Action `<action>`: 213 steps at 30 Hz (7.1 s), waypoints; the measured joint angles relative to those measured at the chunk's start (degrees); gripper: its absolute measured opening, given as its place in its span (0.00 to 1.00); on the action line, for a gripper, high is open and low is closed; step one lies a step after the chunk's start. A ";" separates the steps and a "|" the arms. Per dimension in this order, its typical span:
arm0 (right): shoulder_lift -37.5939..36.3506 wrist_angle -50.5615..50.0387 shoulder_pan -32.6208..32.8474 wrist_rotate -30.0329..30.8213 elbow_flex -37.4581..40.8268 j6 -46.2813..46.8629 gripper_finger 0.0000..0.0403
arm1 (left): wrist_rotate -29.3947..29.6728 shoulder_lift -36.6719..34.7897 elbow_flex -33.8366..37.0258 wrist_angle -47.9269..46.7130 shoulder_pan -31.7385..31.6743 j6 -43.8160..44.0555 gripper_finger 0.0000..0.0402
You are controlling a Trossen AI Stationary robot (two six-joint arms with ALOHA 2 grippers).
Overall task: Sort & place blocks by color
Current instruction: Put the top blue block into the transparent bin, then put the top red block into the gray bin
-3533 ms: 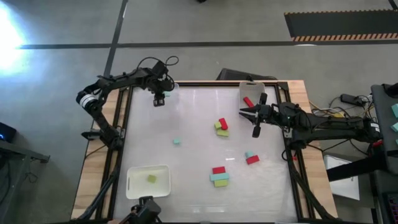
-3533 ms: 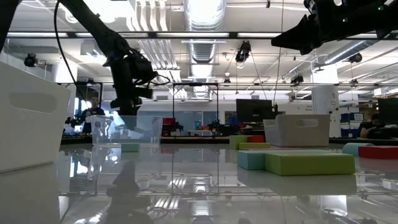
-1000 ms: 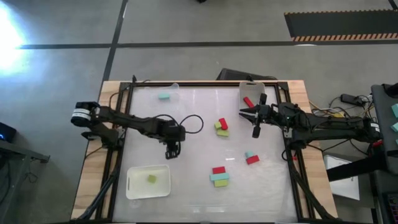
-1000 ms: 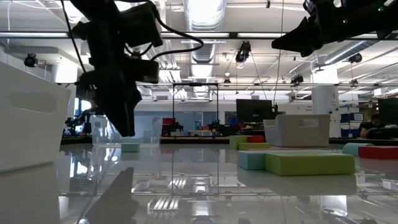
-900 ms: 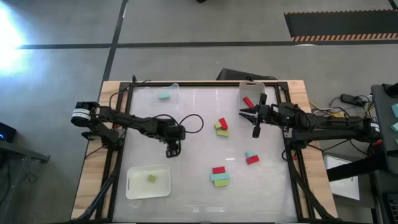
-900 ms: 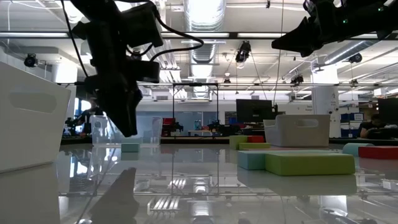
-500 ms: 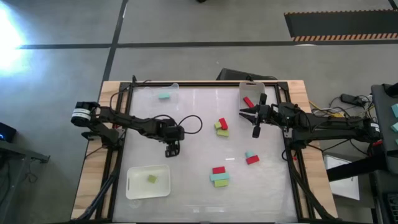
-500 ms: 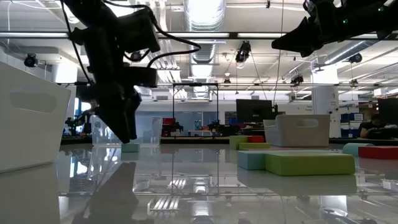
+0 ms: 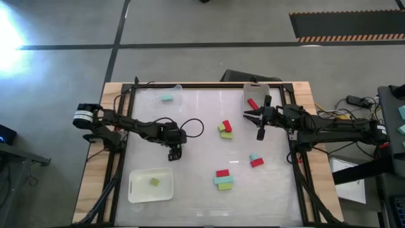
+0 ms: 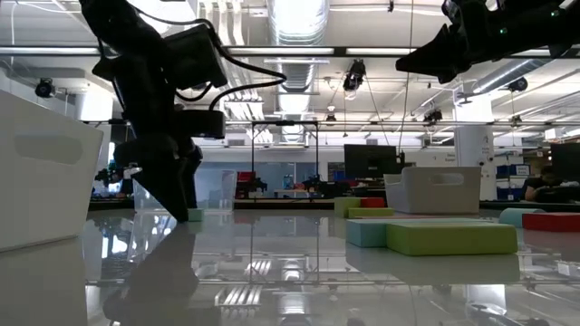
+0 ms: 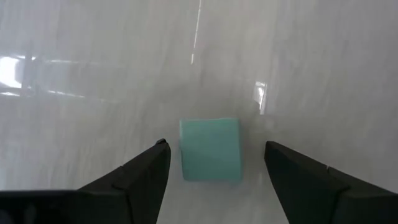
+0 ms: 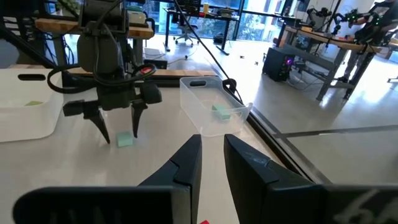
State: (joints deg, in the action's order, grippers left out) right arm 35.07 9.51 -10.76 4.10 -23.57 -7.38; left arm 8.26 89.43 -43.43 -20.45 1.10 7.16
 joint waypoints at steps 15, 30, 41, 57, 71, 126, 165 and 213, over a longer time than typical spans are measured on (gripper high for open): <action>0.00 -0.30 0.00 0.02 0.00 0.33 0.15 | -0.44 0.76 0.43 2.27 0.09 -0.02 0.47; 0.00 -0.30 0.00 0.02 0.00 -0.09 0.15 | 0.89 -2.91 -7.20 -13.07 -0.57 -11.53 0.28; 0.00 -0.28 0.00 0.07 0.00 -0.11 0.15 | 11.60 -12.02 -19.81 -26.36 -19.67 -40.60 0.30; 0.00 -0.31 0.00 0.22 0.00 -0.29 0.15 | -5.40 0.00 -18.56 -21.92 -43.54 -43.97 0.30; 0.00 -0.34 0.00 0.42 0.00 -0.15 0.15 | -4.92 4.04 -18.69 -17.94 -43.54 -43.54 0.41; 31.80 -16.29 0.00 0.48 -24.43 7.97 0.15 | -0.77 -30.91 7.18 26.41 -5.01 -27.51 0.52; 55.64 -47.74 0.94 4.81 -42.93 46.70 0.49 | -0.66 -30.86 7.20 25.87 -5.01 -27.06 0.52; 61.41 -48.19 0.98 8.01 -42.90 49.81 0.26 | -0.66 -30.84 7.27 25.86 -5.01 -26.93 0.52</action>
State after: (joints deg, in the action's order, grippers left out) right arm 96.48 -38.67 -9.78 12.11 -66.47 42.43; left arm 7.60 58.59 -36.16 5.41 -3.90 -19.77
